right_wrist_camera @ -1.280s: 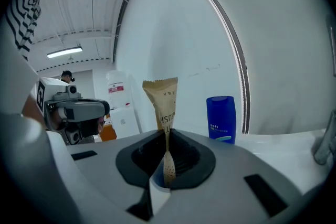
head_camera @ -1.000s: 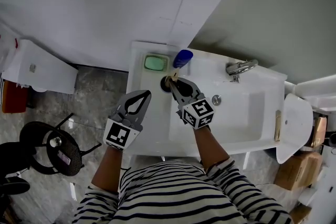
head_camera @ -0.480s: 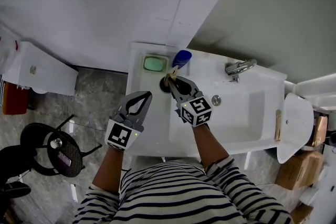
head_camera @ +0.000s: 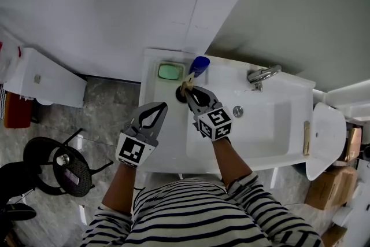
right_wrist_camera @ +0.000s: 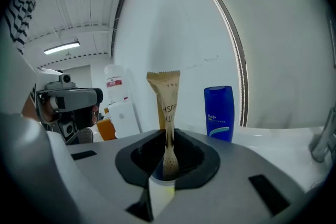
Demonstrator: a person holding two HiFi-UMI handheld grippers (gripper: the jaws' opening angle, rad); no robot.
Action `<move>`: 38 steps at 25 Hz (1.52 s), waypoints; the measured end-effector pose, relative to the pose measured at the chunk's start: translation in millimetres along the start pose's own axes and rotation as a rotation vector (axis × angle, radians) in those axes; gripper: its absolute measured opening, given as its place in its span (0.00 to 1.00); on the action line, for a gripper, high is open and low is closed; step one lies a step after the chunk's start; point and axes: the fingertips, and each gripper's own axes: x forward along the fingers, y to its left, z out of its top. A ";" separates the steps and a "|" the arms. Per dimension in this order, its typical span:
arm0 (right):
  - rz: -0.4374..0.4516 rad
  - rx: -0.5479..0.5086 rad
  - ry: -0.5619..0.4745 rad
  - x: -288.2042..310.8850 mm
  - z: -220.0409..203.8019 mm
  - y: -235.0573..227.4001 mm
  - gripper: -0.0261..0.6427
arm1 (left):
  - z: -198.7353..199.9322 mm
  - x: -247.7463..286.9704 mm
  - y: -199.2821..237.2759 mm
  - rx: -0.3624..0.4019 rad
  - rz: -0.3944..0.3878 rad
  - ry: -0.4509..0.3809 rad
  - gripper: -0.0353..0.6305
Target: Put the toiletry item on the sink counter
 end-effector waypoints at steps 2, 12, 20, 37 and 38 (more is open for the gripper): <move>0.000 -0.003 0.001 -0.6 -0.2 0.7 0.07 | 0.7 0.5 -1.3 0.002 -0.004 -0.001 0.06; -0.001 0.014 -0.002 -5.2 0.6 0.8 0.08 | 2.4 6.0 -7.3 0.024 -0.033 0.012 0.06; -0.002 0.006 -0.005 -11.3 0.4 2.3 0.09 | 1.9 10.5 -9.9 0.014 -0.046 0.017 0.06; -0.055 -0.020 -0.163 -80.3 46.8 12.0 0.09 | 34.8 25.9 -39.7 -0.002 -0.145 -0.065 0.07; -0.062 -0.027 -0.176 -87.8 50.6 12.7 0.09 | 39.0 27.3 -43.9 -0.001 -0.159 -0.074 0.07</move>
